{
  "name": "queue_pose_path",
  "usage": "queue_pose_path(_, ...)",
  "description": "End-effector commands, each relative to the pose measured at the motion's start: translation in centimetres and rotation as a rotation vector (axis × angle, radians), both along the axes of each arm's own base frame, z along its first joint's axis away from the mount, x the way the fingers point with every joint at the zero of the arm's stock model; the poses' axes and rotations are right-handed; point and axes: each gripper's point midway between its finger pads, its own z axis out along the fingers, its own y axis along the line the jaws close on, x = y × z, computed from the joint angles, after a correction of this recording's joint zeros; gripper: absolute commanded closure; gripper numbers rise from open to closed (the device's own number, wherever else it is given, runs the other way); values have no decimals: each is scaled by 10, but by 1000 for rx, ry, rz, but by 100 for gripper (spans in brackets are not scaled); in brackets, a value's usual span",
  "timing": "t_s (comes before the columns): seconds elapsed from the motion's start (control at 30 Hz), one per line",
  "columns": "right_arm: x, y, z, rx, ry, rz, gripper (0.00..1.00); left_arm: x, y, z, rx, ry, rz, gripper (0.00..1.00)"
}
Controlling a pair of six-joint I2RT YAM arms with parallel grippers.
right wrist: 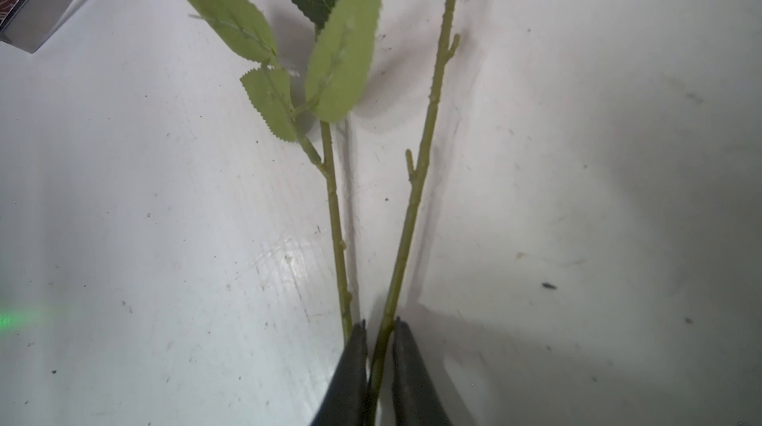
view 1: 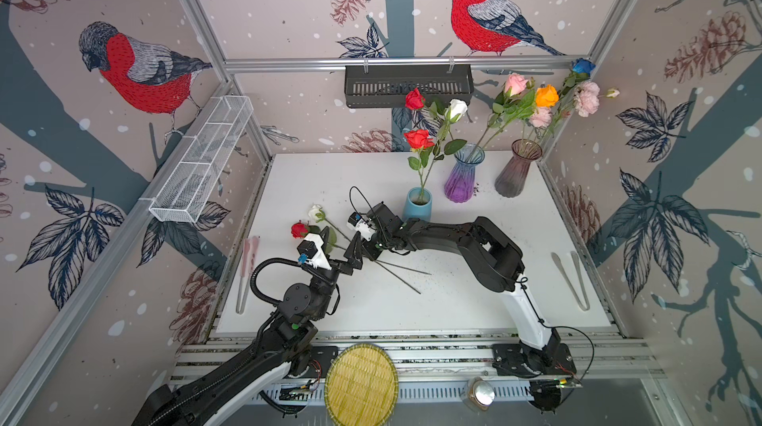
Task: Arrange the flowers into the vase
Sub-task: 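Reach the right gripper across to the loose white rose stem and close on it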
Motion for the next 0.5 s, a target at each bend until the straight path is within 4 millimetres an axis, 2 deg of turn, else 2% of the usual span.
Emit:
queue_pose_path(0.0,0,-8,3,-15,6,-23,96,-1,0,8,-12,-22,-2,3)
queue_pose_path(0.17,6,-12,34,27,-54,-52,97,0,-1,7,-1,-19,1,3)
queue_pose_path(0.37,4,-30,93,145,-129,-86,98,0,-1,7,2,-21,-1,3)
queue_pose_path(0.47,-6,-47,126,221,-183,-81,98,-4,-11,9,27,-41,-57,6)
